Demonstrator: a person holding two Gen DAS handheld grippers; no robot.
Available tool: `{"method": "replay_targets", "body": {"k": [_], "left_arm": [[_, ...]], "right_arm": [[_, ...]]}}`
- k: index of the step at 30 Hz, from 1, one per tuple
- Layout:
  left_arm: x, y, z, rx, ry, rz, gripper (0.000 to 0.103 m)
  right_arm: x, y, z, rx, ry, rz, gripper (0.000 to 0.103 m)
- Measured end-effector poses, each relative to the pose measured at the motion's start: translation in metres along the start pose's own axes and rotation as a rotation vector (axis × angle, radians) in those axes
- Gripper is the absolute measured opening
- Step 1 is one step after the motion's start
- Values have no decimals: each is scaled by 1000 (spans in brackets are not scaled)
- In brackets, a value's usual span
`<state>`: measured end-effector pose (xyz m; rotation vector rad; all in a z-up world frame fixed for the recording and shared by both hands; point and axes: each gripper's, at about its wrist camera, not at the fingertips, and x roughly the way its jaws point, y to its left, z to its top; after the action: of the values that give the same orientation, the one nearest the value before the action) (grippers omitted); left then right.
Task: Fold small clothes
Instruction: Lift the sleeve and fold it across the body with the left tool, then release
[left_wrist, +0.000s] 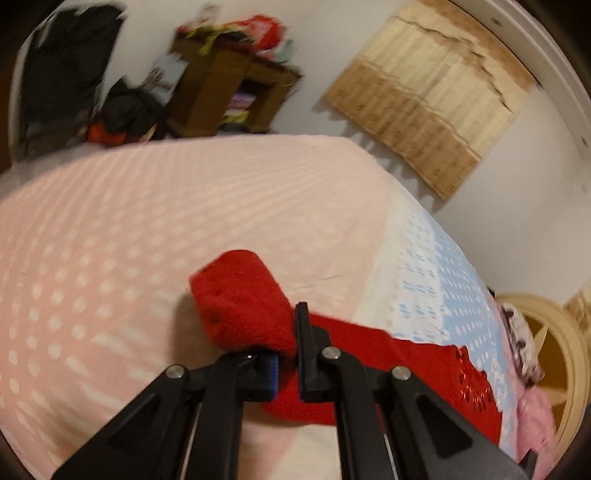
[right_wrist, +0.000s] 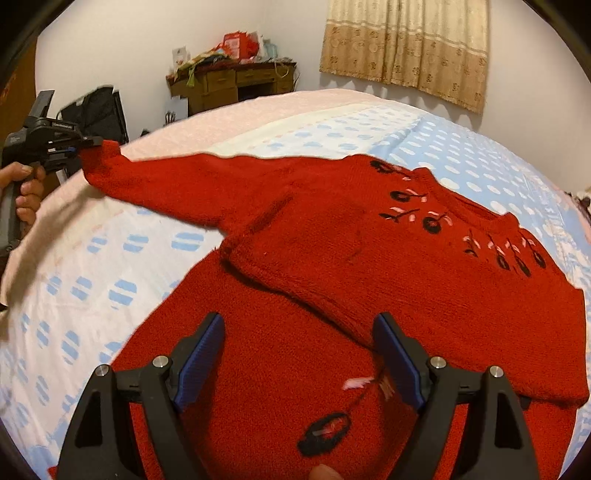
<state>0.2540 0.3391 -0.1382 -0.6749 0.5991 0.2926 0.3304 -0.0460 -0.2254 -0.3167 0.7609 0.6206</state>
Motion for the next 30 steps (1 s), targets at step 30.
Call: {"method": "replay_targets", "body": {"k": [30], "left_arm": [[-6,-317,-119,429,133,-512,5]], "right_arm": [[-150,-143,-83,402,-175,-88,83]]}}
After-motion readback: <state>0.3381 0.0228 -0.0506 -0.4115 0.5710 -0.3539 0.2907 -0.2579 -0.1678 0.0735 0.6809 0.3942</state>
